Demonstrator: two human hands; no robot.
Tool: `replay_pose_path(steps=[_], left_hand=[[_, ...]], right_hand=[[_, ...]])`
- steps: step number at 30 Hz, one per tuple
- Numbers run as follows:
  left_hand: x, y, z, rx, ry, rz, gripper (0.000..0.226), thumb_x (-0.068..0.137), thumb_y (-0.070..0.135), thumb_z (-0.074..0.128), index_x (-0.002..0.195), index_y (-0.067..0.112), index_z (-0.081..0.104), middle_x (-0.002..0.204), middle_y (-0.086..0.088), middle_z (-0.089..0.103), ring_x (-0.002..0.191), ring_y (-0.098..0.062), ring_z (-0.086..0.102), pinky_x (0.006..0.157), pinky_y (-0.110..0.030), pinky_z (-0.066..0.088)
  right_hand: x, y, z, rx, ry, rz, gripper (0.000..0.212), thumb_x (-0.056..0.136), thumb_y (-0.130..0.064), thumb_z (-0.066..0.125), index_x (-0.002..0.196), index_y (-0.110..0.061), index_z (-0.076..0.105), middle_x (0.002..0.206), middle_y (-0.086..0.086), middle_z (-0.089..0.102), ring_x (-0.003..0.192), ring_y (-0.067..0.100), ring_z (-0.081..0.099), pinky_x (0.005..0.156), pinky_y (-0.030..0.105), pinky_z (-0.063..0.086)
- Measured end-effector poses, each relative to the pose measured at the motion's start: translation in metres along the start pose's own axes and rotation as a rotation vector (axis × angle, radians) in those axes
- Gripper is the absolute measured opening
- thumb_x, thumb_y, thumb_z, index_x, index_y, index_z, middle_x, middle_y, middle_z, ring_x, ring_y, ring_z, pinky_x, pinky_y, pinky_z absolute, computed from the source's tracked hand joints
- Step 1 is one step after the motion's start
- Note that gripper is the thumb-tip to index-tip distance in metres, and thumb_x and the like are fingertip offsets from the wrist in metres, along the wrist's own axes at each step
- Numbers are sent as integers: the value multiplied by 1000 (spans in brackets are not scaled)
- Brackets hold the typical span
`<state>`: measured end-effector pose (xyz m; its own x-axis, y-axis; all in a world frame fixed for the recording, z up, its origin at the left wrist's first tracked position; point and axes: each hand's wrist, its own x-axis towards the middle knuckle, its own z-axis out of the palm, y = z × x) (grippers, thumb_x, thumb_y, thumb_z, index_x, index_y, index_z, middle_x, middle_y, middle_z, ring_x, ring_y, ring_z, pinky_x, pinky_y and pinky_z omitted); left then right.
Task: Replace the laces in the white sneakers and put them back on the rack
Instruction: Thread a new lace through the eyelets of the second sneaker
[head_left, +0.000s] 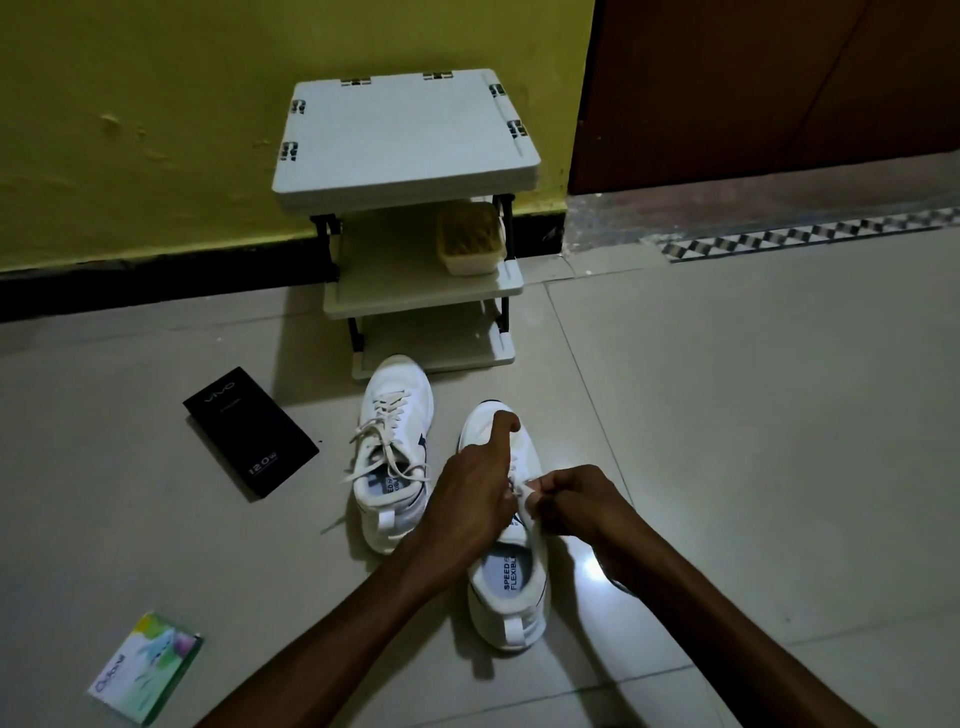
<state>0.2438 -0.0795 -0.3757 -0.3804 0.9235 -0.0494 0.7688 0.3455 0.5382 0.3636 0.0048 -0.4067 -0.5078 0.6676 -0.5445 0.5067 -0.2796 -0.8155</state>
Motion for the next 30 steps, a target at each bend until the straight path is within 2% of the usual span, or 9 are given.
replay_pose_path(steps=[3, 6, 8, 11, 14, 20, 25, 27, 30], left_hand=[[-3, 1, 0, 8, -24, 39, 70, 83, 9, 58, 142, 24, 24, 70, 8, 48, 65, -14, 44, 62, -23, 31], [-3, -4, 4, -66, -16, 26, 71, 81, 15, 62, 142, 21, 25, 77, 5, 59, 68, -15, 53, 62, -25, 37], [-2, -8, 6, -93, -7, 0, 72, 82, 16, 64, 142, 21, 25, 81, 4, 63, 71, -15, 58, 62, -26, 41], [-3, -11, 10, -81, -21, -23, 75, 82, 17, 62, 145, 24, 22, 86, 1, 65, 79, -21, 63, 68, -33, 48], [-5, -10, 13, -33, -15, -74, 81, 83, 15, 61, 149, 28, 16, 91, -1, 65, 85, -22, 62, 68, -31, 46], [-6, -7, 16, -112, 87, -145, 83, 81, 9, 64, 148, 25, 18, 91, -5, 66, 83, -23, 65, 64, -30, 46], [-2, -6, 18, -120, 189, -243, 79, 79, 26, 70, 142, 25, 23, 91, -3, 66, 79, -22, 61, 62, -29, 40], [1, -7, 20, -77, 170, -271, 73, 81, 30, 68, 141, 23, 26, 97, -5, 66, 86, -26, 62, 65, -30, 39], [7, -6, 19, -107, 99, -348, 68, 81, 30, 68, 138, 22, 31, 104, -9, 65, 95, -32, 63, 70, -32, 44]], right_hand=[[-4, -1, -1, -28, -13, -50, 8, 86, -8, 68, 89, -6, 76, 87, 16, 74, 74, 20, 67, 78, 37, 58], [-7, -2, -2, -75, -34, -115, 8, 88, -13, 69, 90, -9, 76, 86, 11, 74, 70, 13, 65, 76, 32, 58], [-7, -2, 0, -127, -15, -165, 9, 89, -15, 68, 88, -13, 76, 83, 4, 74, 74, 13, 69, 79, 34, 60], [-7, -1, -2, -151, -52, -194, 21, 93, -14, 59, 86, -19, 77, 83, 2, 75, 84, 20, 72, 85, 40, 58], [-5, -1, -4, -59, -99, -152, 24, 94, -5, 55, 94, -13, 78, 90, 9, 76, 90, 28, 72, 87, 42, 58], [-4, -3, -1, 22, -66, -147, 15, 88, 1, 65, 97, -4, 76, 91, 15, 75, 88, 30, 72, 77, 30, 60], [2, -6, -1, 40, -73, -97, 13, 88, 1, 66, 94, -1, 76, 82, 17, 73, 70, 21, 69, 65, 23, 57], [5, -6, 0, 64, -82, -92, 11, 86, 1, 67, 91, -2, 77, 77, 13, 72, 67, 18, 66, 65, 23, 55], [6, -6, 0, 65, -67, -75, 14, 85, 3, 66, 88, -4, 77, 81, 15, 73, 71, 19, 66, 67, 26, 56]])
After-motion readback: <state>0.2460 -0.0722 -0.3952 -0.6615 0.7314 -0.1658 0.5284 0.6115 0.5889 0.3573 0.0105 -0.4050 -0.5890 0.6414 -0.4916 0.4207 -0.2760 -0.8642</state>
